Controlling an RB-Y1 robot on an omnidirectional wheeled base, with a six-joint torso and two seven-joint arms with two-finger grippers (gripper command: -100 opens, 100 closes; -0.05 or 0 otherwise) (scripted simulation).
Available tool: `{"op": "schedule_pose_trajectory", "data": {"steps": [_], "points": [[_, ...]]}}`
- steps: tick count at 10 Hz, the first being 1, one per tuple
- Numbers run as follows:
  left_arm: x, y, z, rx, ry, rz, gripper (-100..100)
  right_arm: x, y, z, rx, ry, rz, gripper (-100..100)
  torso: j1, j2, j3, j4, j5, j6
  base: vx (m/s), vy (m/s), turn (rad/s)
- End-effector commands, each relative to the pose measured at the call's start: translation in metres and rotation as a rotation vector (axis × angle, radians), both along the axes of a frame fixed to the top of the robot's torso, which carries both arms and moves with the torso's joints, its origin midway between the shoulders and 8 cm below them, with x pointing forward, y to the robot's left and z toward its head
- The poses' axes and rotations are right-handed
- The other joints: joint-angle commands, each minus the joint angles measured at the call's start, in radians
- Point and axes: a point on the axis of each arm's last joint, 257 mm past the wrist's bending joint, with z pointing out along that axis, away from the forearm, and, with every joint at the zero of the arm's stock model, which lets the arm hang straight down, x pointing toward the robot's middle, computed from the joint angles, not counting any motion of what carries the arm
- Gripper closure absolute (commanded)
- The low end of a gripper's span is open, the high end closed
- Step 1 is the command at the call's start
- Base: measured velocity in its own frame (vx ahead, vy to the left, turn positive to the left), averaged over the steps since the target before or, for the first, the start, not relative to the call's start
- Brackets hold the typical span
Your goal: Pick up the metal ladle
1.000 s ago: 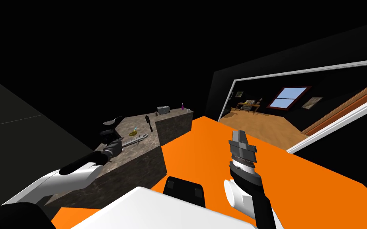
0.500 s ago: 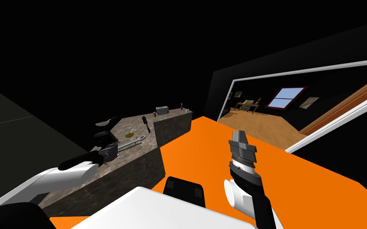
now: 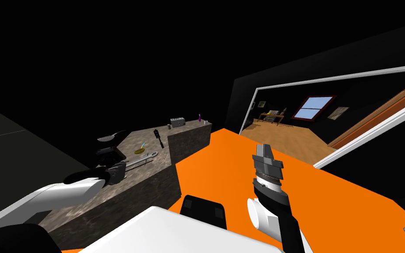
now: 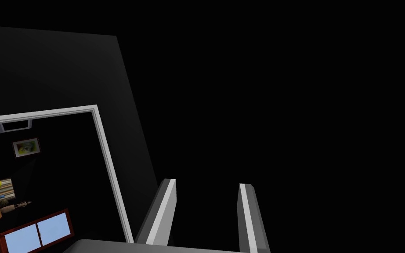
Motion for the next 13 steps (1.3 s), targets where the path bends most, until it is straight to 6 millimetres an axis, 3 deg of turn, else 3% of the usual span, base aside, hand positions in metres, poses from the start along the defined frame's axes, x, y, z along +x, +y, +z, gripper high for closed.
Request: {"op": "schedule_pose_trajectory", "data": {"steps": [1,9,13], "points": [[-0.011,0.006,-0.009,-0.040,0.046,0.032,-100,0.000,0.000,0.000,0.000,0.000,0.000,0,0.000,0.000,0.000,0.000,0.000,0.000,0.045,-0.012,-0.033],[-0.062,0.015,-0.036,-0.196,0.236,0.159,-100,0.000,0.000,0.000,0.000,0.000,0.000,0,0.001,0.000,0.000,0.000,0.000,0.000,0.050,0.008,-0.029],[-0.089,0.009,-0.051,-0.277,0.331,0.216,-100,0.000,0.000,0.000,0.000,0.000,0.000,0,0.004,-0.003,-0.002,-0.001,0.001,0.000,0.086,0.055,-0.048]]}}
